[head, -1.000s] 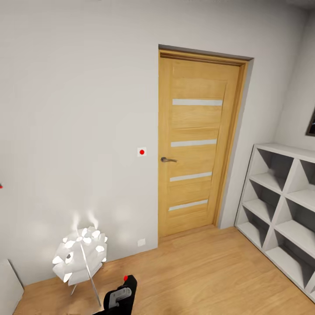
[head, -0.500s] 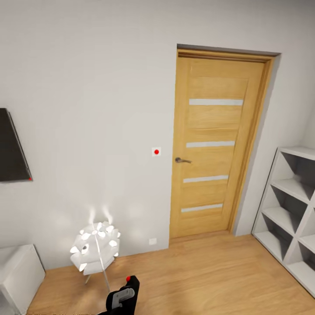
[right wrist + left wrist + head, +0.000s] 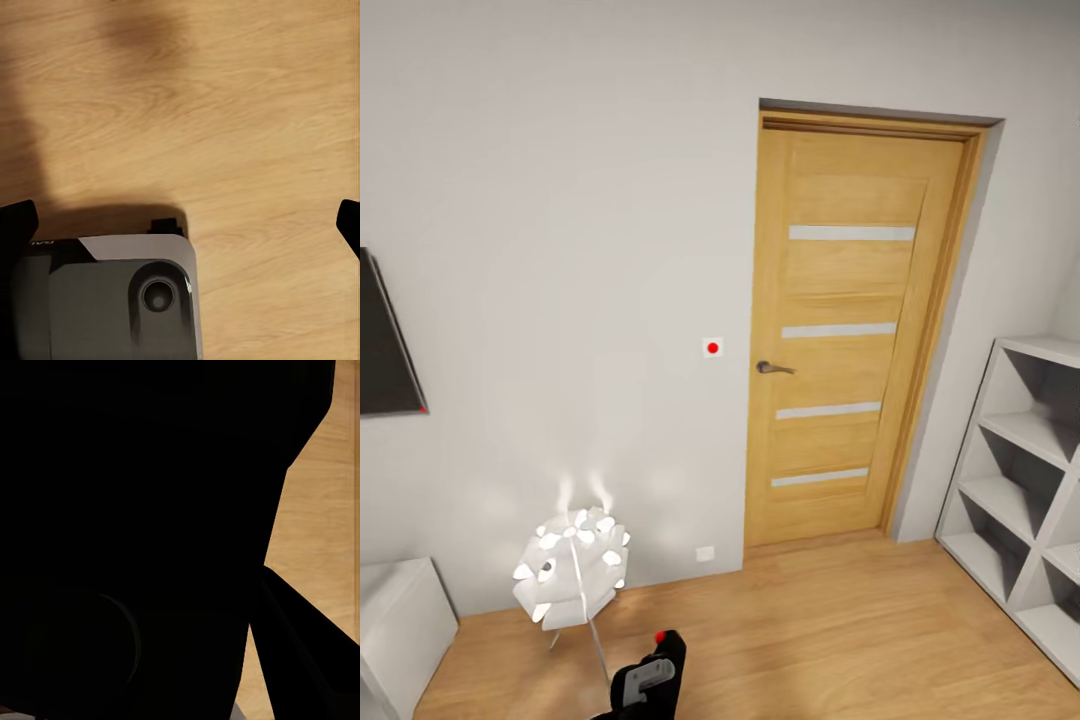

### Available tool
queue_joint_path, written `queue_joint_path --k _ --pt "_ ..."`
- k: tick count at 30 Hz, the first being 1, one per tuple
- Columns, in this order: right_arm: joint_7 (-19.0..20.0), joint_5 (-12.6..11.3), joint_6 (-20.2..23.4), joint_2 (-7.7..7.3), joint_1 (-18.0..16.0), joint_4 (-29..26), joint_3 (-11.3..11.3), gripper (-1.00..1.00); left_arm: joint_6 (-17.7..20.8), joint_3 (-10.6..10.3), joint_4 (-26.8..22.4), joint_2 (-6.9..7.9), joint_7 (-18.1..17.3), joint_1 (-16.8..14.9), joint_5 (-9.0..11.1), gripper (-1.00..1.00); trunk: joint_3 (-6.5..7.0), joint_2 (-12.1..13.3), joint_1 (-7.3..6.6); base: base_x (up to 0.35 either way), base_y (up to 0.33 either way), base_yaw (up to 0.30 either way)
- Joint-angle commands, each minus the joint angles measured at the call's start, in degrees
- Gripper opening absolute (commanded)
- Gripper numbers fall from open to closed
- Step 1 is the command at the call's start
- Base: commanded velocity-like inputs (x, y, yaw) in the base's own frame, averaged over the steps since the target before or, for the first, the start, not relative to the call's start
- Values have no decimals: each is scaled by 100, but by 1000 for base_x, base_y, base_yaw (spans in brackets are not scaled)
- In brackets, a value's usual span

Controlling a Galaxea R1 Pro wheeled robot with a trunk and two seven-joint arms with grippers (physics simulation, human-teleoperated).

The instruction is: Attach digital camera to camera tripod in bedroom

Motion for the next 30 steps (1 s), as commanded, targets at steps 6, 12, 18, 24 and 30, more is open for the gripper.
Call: queue_joint_path --k 6,12,18,24,30 --pt "-8 13 -35 0 -6 19 -37 100 3 -42 7 -21 -25 -3 59 -100 -2 -5 2 1 -215 0" --pt "-13 13 -33 6 -6 19 -37 100 3 -42 7 -22 -24 -3 60 -100 -2 -5 2 0 -271 0" --pt "-14 3 -36 6 -6 19 -37 100 3 -42 7 -23 -24 -2 61 -100 -2 -5 2 0 -280 1" --pt "-10 -4 -41 -14 -6 19 -44 100 3 -42 7 -21 -24 -2 61 -100 -2 -5 2 0 -282 170" --pt "-6 2 -41 -17 -6 19 -46 100 3 -40 7 -21 -20 -3 61 -100 -2 -5 2 0 -282 256"
